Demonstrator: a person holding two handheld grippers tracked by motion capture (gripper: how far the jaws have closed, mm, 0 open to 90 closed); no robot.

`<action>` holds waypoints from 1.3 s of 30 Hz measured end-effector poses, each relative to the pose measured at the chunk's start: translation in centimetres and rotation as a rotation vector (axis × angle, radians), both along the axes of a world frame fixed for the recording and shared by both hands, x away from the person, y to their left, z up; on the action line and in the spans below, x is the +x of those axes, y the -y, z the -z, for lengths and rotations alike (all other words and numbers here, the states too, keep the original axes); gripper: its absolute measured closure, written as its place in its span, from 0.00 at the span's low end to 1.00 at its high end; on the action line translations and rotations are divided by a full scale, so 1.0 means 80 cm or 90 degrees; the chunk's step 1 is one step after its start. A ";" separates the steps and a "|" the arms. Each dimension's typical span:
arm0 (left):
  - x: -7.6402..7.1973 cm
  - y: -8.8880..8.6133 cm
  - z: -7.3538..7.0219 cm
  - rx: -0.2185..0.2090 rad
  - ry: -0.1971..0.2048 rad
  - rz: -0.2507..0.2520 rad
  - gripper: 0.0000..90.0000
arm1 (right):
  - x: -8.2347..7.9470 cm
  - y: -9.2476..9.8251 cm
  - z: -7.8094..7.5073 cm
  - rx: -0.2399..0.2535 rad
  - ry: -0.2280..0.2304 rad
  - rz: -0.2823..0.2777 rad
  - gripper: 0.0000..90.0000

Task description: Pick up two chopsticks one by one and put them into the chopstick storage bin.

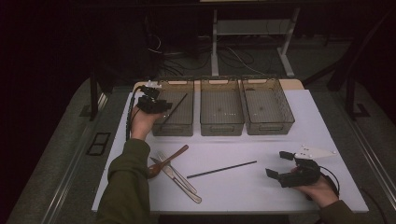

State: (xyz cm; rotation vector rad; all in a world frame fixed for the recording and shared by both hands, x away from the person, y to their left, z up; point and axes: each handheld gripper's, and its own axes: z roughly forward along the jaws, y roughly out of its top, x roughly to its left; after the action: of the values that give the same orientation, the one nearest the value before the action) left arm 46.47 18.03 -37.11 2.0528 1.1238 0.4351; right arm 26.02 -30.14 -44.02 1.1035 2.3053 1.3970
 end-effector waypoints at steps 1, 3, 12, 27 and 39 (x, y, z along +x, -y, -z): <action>-0.003 0.001 -0.002 -0.010 0.002 0.004 0.64 | 0.000 0.000 0.000 -0.001 0.000 0.000 0.06; -0.008 0.002 -0.007 -0.023 0.007 0.024 0.56 | 0.000 0.001 0.000 -0.001 0.001 0.000 0.06; -0.060 0.023 -0.017 -0.046 0.022 0.114 0.36 | -0.002 0.002 -0.004 0.006 0.010 0.001 0.06; -0.136 0.083 -0.001 -0.080 0.037 0.249 0.22 | 0.001 0.002 -0.003 0.011 0.005 -0.003 0.06; -0.195 0.115 0.038 -0.083 0.025 0.326 0.32 | 0.000 0.001 -0.003 0.014 0.005 -0.001 0.06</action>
State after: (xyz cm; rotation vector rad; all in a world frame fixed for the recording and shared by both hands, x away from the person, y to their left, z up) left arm 30.85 8.85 -40.12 2.1063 0.5516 0.1407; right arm 26.05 -30.18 -43.80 1.1007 2.2919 1.4282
